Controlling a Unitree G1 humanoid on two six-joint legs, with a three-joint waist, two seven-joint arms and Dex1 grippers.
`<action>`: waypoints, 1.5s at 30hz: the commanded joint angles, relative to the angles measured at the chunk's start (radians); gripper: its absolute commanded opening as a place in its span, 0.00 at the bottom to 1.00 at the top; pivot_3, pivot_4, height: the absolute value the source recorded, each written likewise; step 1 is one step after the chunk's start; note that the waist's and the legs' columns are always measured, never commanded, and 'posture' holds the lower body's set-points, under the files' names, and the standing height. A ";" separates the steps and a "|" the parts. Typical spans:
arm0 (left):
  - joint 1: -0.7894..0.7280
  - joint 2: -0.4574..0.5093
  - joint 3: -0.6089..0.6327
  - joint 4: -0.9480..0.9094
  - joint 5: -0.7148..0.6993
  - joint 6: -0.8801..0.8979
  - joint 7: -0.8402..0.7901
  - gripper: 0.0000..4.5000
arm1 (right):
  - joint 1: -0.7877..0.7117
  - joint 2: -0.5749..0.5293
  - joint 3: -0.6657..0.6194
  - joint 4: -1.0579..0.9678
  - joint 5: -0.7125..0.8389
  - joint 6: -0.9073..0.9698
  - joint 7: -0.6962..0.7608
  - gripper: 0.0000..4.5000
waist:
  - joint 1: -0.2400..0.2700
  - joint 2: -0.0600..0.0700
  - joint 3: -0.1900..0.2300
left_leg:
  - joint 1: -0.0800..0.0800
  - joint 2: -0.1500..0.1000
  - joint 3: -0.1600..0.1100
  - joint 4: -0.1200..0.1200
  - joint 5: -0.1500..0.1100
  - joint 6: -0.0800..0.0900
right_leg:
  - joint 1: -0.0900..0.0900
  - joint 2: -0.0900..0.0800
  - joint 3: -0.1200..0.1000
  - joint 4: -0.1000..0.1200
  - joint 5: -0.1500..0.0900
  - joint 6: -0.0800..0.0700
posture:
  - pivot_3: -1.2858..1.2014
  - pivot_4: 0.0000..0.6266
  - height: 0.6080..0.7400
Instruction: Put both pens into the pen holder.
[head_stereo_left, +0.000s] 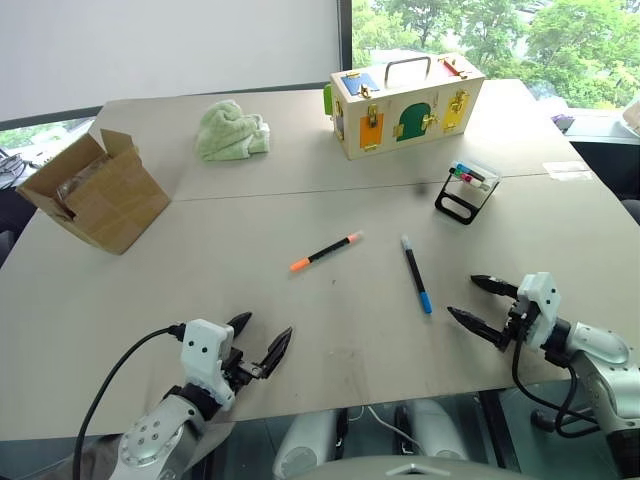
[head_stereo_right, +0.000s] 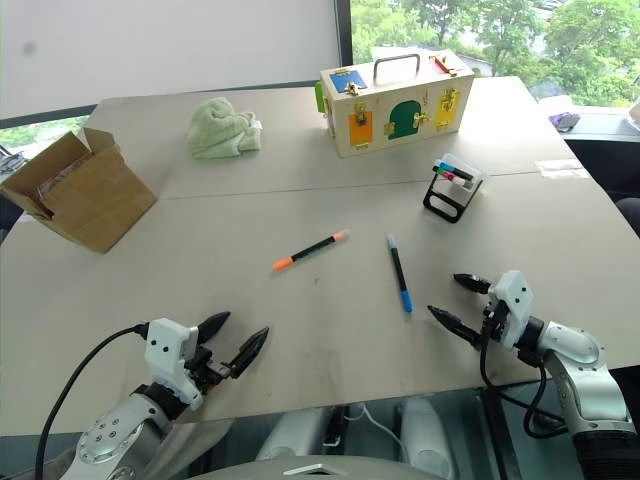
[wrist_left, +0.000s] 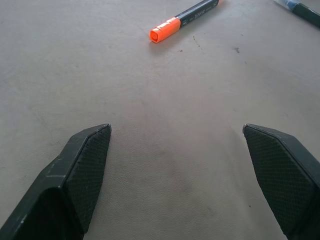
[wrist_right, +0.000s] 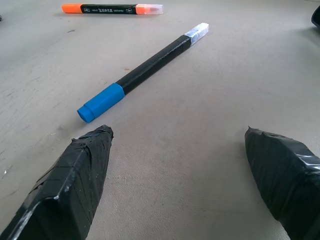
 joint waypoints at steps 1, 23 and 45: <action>0.002 0.001 0.015 0.002 -0.004 0.005 0.007 0.98 | 0.007 -0.012 -0.021 -0.040 0.017 0.005 0.011 1.00 | 0.000 0.000 0.000 | 0.000 0.000 0.000 0.000 0.000 0.000 | 0.000 0.000 0.000 0.000 0.000 0.000 | 0.52 0.24 1.00; -0.237 0.093 0.028 0.188 -0.006 -0.004 -0.082 0.98 | 0.005 0.005 -0.033 -0.146 0.114 0.065 0.006 1.00 | 0.002 0.000 0.001 | 0.000 0.000 0.000 -0.002 0.000 0.000 | 0.000 0.000 0.000 -0.002 0.000 0.000 | 0.52 0.24 1.00; -1.021 0.229 -0.332 0.958 0.228 -0.086 -0.585 0.86 | 0.015 -0.004 -0.001 -0.328 0.136 0.154 -0.049 1.00 | 0.000 -0.001 0.000 | 0.000 -0.003 0.000 -0.007 0.000 0.000 | -0.001 -0.001 0.000 -0.003 0.004 0.006 | 0.52 0.24 1.00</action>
